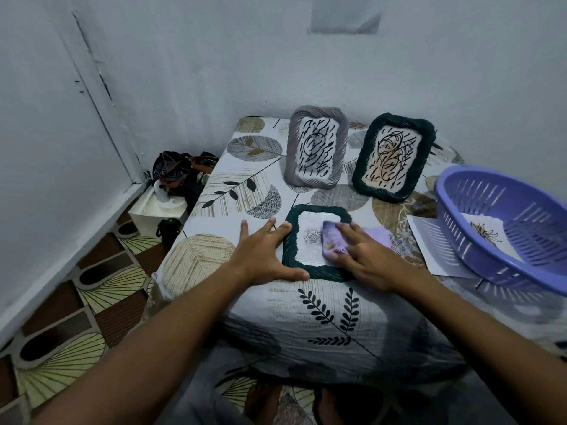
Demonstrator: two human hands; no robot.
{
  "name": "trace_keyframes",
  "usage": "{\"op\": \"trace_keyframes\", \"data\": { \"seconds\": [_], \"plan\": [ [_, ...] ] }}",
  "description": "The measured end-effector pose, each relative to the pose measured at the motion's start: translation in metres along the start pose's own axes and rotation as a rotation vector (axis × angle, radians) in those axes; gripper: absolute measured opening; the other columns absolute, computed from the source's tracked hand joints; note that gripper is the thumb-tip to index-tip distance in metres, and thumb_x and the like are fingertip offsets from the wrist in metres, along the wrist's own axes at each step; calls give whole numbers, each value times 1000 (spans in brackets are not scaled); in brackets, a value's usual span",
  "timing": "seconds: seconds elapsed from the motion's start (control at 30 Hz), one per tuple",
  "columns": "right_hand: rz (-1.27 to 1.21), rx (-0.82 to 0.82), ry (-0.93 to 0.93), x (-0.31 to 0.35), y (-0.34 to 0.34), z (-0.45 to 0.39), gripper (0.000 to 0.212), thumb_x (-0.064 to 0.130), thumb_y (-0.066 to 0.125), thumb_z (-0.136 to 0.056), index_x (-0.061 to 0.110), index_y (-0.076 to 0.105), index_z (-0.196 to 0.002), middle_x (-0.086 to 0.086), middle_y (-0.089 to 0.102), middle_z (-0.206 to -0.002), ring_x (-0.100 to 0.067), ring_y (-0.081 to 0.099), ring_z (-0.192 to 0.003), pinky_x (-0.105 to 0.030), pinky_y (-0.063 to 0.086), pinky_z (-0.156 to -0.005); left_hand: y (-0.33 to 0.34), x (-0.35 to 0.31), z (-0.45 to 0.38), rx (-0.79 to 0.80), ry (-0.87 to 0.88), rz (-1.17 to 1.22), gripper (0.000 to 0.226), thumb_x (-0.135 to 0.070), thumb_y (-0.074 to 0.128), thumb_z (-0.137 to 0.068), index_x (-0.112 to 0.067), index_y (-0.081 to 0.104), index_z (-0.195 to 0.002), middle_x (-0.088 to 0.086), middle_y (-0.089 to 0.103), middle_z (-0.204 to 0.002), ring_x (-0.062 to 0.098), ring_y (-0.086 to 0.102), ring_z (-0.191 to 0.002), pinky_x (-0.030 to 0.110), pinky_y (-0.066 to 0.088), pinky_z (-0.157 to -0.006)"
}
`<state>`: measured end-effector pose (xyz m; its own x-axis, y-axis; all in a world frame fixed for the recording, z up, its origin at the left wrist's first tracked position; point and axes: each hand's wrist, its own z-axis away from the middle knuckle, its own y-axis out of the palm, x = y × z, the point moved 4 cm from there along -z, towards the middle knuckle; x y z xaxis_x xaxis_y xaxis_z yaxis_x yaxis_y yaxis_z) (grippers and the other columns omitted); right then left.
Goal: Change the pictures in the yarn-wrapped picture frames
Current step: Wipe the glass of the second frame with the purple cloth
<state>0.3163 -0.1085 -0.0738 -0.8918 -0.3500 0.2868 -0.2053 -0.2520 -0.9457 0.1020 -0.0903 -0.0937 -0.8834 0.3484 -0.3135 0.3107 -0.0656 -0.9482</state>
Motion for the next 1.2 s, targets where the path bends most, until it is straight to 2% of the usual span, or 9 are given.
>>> {"op": "trace_keyframes", "data": {
  "seconds": [0.27, 0.43, 0.5, 0.63, 0.73, 0.8, 0.97, 1.07, 1.2],
  "plan": [
    [134, -132, 132, -19, -18, -29, 59, 56, 28, -98, 16, 68, -113, -7, 17, -159, -37, 23, -142, -54, 36, -106, 1, 2, -2, 4, 20, 12, 129, -96, 42, -45, -26, 22, -152, -3, 24, -158, 12, 10, -148, 58, -12, -114],
    [114, -156, 109, -31, -24, -73, 55, 50, 37, -98, 5, 68, -99, -8, 21, -157, -33, 30, -137, -44, 41, -101, 0, 2, -2, 7, 20, 14, 129, -96, 40, -44, -26, 22, -152, -4, 24, -158, 11, 9, -148, 58, -12, -115],
    [101, -151, 63, -29, -20, -70, 54, 50, 35, -99, 9, 67, -110, -7, 21, -158, -33, 31, -136, -43, 39, -104, 0, 2, -2, 10, 18, 8, 129, -96, 40, -44, -26, 22, -152, -4, 24, -158, 11, 9, -148, 58, -12, -114],
    [29, -63, -46, -21, -4, -39, 55, 55, 30, -97, 22, 60, -129, -3, 8, -161, -28, 9, -147, -44, 20, -118, 2, 3, -3, -2, 17, 7, 128, -96, 42, -46, -26, 22, -152, -1, 24, -158, 12, 11, -148, 58, -12, -115],
    [-11, 14, -133, -15, -6, -11, 63, 59, 30, -92, 16, 68, -117, 2, 12, -160, -19, 7, -148, -32, 15, -116, 2, 2, -2, -3, 14, 21, 129, -96, 42, -45, -25, 23, -151, -2, 25, -158, 12, 10, -148, 57, -12, -115],
    [42, 37, -166, -18, -14, -2, 68, 63, 29, -89, 13, 73, -106, 4, 19, -159, -15, 19, -144, -27, 22, -112, 1, 2, -2, -1, 14, 29, 129, -96, 43, -45, -25, 23, -151, -2, 25, -158, 12, 10, -148, 57, -12, -115],
    [161, -14, -77, -21, -24, -18, 65, 61, 31, -93, 10, 72, -89, 2, 19, -159, -20, 27, -141, -35, 37, -104, -1, 0, -1, 3, 9, 29, 127, -94, 48, -47, -26, 23, -152, -1, 24, -158, 12, 10, -148, 57, -12, -115],
    [169, -54, -85, -12, -18, -25, 61, 54, 34, -97, 7, 72, -92, 1, 19, -159, -26, 24, -142, -37, 36, -106, 0, 1, -1, 2, 10, 22, 127, -94, 48, -47, -26, 23, -152, -1, 24, -158, 11, 10, -148, 58, -11, -115],
    [142, -68, -138, 12, -1, -20, 60, 55, 27, -96, 16, 64, -123, -4, 18, -159, -29, 15, -146, -39, 20, -116, 1, 2, -3, -1, 18, 11, 129, -96, 42, -45, -26, 23, -151, -3, 25, -158, 11, 10, -147, 57, -11, -115]
  ]
}}
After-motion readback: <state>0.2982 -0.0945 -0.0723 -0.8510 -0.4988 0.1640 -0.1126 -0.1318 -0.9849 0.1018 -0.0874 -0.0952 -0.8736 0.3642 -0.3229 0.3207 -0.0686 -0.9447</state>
